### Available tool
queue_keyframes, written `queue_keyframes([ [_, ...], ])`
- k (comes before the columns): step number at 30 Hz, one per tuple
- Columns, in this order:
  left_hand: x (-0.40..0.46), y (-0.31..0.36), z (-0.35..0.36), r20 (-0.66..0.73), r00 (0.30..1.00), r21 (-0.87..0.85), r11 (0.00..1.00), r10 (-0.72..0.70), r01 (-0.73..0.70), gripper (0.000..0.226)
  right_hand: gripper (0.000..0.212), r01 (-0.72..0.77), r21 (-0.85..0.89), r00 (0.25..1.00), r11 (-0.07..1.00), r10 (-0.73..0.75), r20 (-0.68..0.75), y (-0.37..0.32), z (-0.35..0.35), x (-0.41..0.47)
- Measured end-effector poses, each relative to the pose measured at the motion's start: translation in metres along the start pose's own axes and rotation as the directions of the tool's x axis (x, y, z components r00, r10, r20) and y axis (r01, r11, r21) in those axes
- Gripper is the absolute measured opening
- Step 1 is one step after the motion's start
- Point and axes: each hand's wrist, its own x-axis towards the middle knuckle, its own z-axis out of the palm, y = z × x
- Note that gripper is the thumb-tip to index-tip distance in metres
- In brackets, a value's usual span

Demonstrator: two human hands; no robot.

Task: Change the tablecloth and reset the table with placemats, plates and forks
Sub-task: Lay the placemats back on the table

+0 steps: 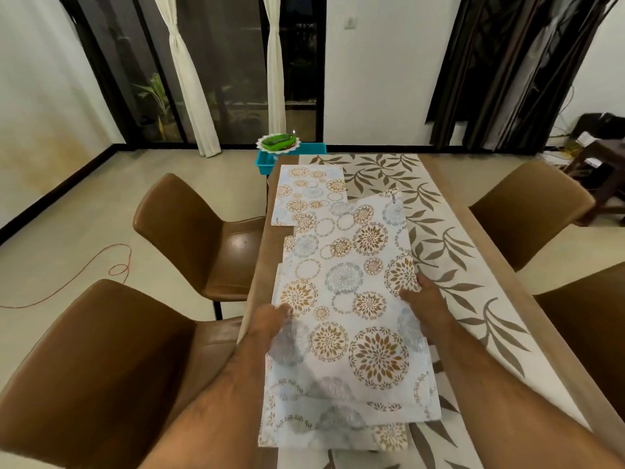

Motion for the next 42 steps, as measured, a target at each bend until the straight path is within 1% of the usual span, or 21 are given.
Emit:
queue_keyframes([
  [2,-0.005,-0.001,-0.002,0.008,1.0,-0.128,0.992,0.006,-0.005,0.018,0.04,0.008,0.02,1.0,1.0,-0.008,0.001,0.0,-0.008,-0.009],
  [4,-0.013,-0.003,-0.002,0.037,0.999,-0.203,0.979,0.028,-0.02,0.017,0.044,0.031,0.033,0.999,0.999,-0.031,-0.014,0.01,-0.018,-0.013],
  [6,-0.022,-0.005,-0.002,0.047,0.997,-0.237,0.97,0.066,-0.053,0.017,0.052,0.031,0.065,0.999,0.997,-0.029,-0.031,0.006,-0.024,-0.032],
  [9,-0.032,-0.001,-0.002,0.051,0.992,-0.302,0.949,0.113,-0.093,0.016,0.047,0.012,0.07,0.998,0.997,-0.008,-0.057,-0.014,-0.027,-0.056],
  [11,-0.041,0.0,-0.003,0.092,0.988,-0.339,0.937,0.122,-0.084,0.016,0.047,0.002,0.091,0.998,0.996,0.005,-0.069,-0.018,-0.034,-0.067],
  [14,-0.048,-0.001,0.0,0.205,0.968,-0.373,0.926,0.146,-0.061,0.031,0.053,-0.007,0.093,0.994,0.996,0.018,-0.109,-0.019,-0.056,-0.078],
  [15,-0.053,-0.001,0.005,0.233,0.959,-0.39,0.919,0.163,-0.061,0.03,0.054,-0.021,0.098,0.993,0.995,0.032,-0.114,-0.019,-0.064,-0.083],
  [17,-0.065,0.0,0.017,0.225,0.962,-0.393,0.918,0.157,-0.058,0.026,0.052,-0.033,0.089,0.99,0.995,0.045,-0.136,-0.018,-0.078,-0.089],
  [19,-0.079,0.007,0.036,0.2,0.966,-0.369,0.926,0.163,-0.08,0.025,0.046,-0.034,0.043,0.984,0.998,0.042,-0.174,-0.018,-0.093,-0.095],
  [23,-0.098,0.026,0.088,0.127,0.978,-0.31,0.943,0.167,-0.121,0.034,0.037,-0.048,-0.034,0.969,0.998,0.039,-0.245,-0.012,-0.132,-0.092],
  [24,-0.101,0.029,0.101,0.116,0.978,-0.283,0.95,0.172,-0.133,0.038,0.036,-0.059,-0.049,0.966,0.997,0.044,-0.256,-0.01,-0.145,-0.088],
  [26,-0.108,0.04,0.134,0.103,0.979,-0.263,0.954,0.175,-0.143,0.054,0.035,-0.069,-0.078,0.965,0.995,0.047,-0.257,-0.008,-0.18,-0.076],
  [27,-0.112,0.044,0.149,0.108,0.979,-0.263,0.955,0.171,-0.138,0.057,0.034,-0.07,-0.086,0.966,0.994,0.046,-0.254,-0.006,-0.196,-0.07],
  [29,-0.122,0.052,0.188,0.122,0.979,-0.256,0.958,0.164,-0.129,0.053,0.031,-0.084,-0.115,0.968,0.99,0.053,-0.244,-0.001,-0.237,-0.056],
  [31,-0.129,0.058,0.228,0.106,0.981,-0.223,0.965,0.163,-0.137,0.051,0.026,-0.108,-0.126,0.966,0.986,0.074,-0.248,0.005,-0.275,-0.041],
  [33,-0.132,0.06,0.265,0.087,0.98,-0.181,0.97,0.181,-0.163,0.038,0.025,-0.134,-0.129,0.964,0.983,0.099,-0.247,0.012,-0.306,-0.027],
  [35,-0.14,0.064,0.3,0.082,0.985,-0.148,0.979,0.153,-0.14,0.026,0.025,-0.169,-0.143,0.963,0.975,0.133,-0.234,0.021,-0.333,-0.015],
  [38,-0.145,0.058,0.336,0.065,0.991,-0.065,0.991,0.12,-0.115,0.02,0.024,-0.21,-0.166,0.962,0.963,0.174,-0.21,0.036,-0.355,0.0],
  [42,-0.126,0.053,0.354,-0.016,0.999,0.017,0.999,0.046,-0.046,0.026,0.025,-0.229,-0.184,0.965,0.956,0.199,-0.169,0.044,-0.36,0.032],
])
